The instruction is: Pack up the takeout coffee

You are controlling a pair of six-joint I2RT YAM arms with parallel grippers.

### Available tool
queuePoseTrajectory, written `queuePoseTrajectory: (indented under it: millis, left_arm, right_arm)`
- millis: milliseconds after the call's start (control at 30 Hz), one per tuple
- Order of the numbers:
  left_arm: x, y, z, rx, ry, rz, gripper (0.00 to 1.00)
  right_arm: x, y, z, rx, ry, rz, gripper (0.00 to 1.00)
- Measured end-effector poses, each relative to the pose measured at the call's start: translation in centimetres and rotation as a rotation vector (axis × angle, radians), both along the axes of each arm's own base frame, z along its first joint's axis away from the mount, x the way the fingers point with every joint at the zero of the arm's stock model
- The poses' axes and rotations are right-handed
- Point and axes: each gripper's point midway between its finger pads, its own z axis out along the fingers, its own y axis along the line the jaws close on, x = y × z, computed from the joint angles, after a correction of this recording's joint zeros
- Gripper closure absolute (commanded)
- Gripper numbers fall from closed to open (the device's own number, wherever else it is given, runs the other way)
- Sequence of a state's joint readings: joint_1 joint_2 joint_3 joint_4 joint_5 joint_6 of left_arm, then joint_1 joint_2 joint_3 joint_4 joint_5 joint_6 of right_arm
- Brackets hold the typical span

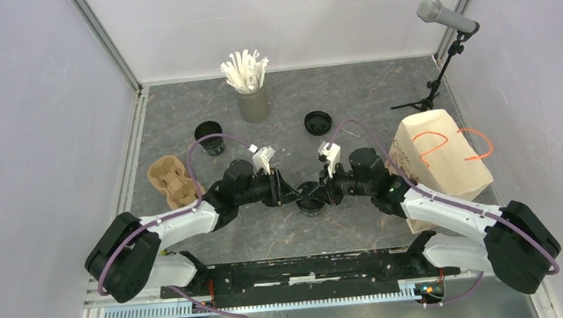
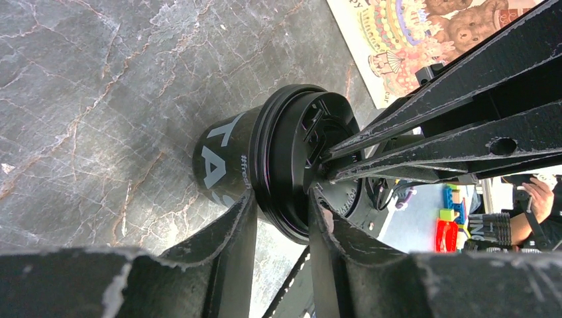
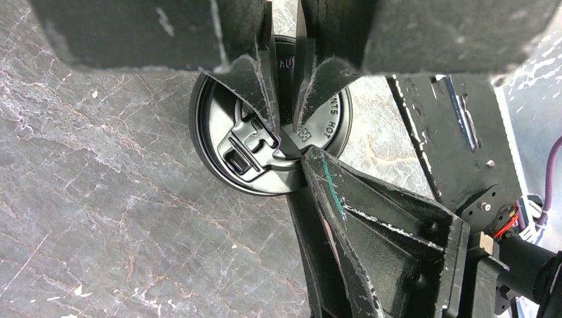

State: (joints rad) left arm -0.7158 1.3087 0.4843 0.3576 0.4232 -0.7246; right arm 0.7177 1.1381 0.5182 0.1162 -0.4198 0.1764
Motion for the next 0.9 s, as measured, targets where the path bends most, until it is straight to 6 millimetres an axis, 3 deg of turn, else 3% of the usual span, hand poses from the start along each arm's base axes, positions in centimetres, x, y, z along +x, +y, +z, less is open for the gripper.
queuePoseTrajectory:
  millis: [100,400,600,900]
  left_arm:
    - [0.0,0.0,-0.1,-0.007,-0.008,0.001,0.52]
    - [-1.0,0.6,1.0,-0.039,-0.010,0.004,0.37]
    - [-1.0,0.6,2.6,-0.078,-0.035,0.009,0.39]
    - [-1.3,0.2,0.7,-0.069,0.035,0.000,0.41]
  right_arm:
    - [0.1,-0.2,-0.1,0.015,-0.022,-0.011,0.81]
    - [0.1,-0.3,0.0,0.039,-0.055,-0.019,0.81]
    - [0.1,-0.3,0.0,0.043,-0.059,-0.019,0.81]
    - [0.1,-0.5,0.1,0.047,-0.069,-0.026,0.81]
